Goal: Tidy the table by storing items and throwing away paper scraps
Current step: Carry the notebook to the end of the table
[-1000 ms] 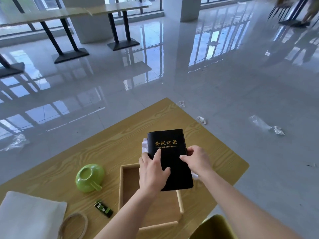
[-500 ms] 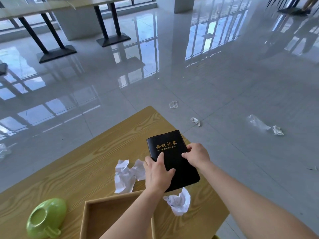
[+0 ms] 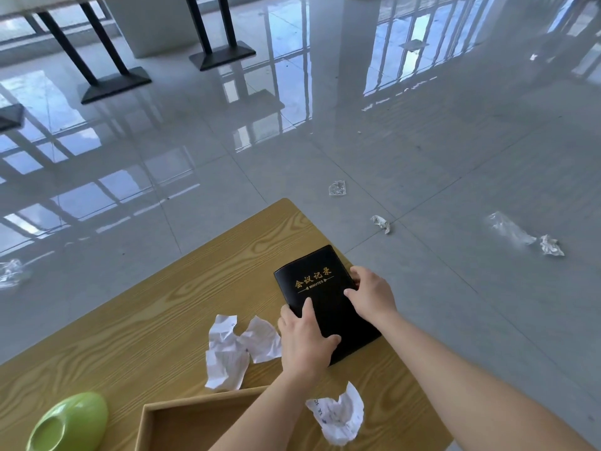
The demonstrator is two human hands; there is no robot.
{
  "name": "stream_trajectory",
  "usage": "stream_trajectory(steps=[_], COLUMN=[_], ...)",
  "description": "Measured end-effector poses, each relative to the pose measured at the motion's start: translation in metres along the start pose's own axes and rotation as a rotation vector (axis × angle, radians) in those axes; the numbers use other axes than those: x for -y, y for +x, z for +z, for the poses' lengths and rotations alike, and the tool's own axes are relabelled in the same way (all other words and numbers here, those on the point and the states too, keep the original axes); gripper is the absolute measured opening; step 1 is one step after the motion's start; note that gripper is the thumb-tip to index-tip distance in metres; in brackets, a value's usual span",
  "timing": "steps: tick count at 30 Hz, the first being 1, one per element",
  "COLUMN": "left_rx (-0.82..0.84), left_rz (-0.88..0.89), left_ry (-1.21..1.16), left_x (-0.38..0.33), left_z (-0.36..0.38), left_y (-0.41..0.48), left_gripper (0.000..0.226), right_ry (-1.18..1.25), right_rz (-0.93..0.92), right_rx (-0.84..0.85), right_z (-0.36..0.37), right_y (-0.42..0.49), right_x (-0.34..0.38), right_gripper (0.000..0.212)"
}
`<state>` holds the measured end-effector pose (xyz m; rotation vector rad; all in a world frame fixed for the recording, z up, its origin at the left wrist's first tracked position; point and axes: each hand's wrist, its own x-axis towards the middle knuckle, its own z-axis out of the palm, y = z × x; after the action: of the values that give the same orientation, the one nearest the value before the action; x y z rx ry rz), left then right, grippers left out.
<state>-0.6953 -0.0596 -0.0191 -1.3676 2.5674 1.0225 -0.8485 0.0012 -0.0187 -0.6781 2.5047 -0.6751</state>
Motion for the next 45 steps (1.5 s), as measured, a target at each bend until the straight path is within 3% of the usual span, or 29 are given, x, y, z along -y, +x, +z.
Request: stream_trajectory(steps=[2, 5, 8, 26, 45], left_rx=[-0.047, 0.017, 0.066, 0.042, 0.046], left_rz=[0.14, 0.413, 0.529, 0.414, 0.403], left_ry=[0.141, 0.277, 0.404, 0.42, 0.408], left_x=[0.005, 0.017, 0.03, 0.015, 0.018], left_z=[0.0, 0.002, 0.006, 0.01, 0.003], left_y=[-0.002, -0.004, -0.002, 0.039, 0.065], left_gripper=[0.093, 0.098, 0.099, 0.099, 0.101], right_ry=[-0.025, -0.15, -0.308, -0.403, -0.391], right_rz=[-0.149, -0.365, -0.449, -0.48, -0.449], right_rx=[-0.043, -0.04, -0.015, 0.143, 0.135], right_z=[-0.002, -0.003, 0.006, 0.009, 0.012], right_y=[-0.008, -0.028, -0.049, 0.005, 0.026], right_x=[-0.006, -0.021, -0.038, -0.03, -0.015], right_gripper=[0.058, 0.057, 0.057, 0.053, 0.053])
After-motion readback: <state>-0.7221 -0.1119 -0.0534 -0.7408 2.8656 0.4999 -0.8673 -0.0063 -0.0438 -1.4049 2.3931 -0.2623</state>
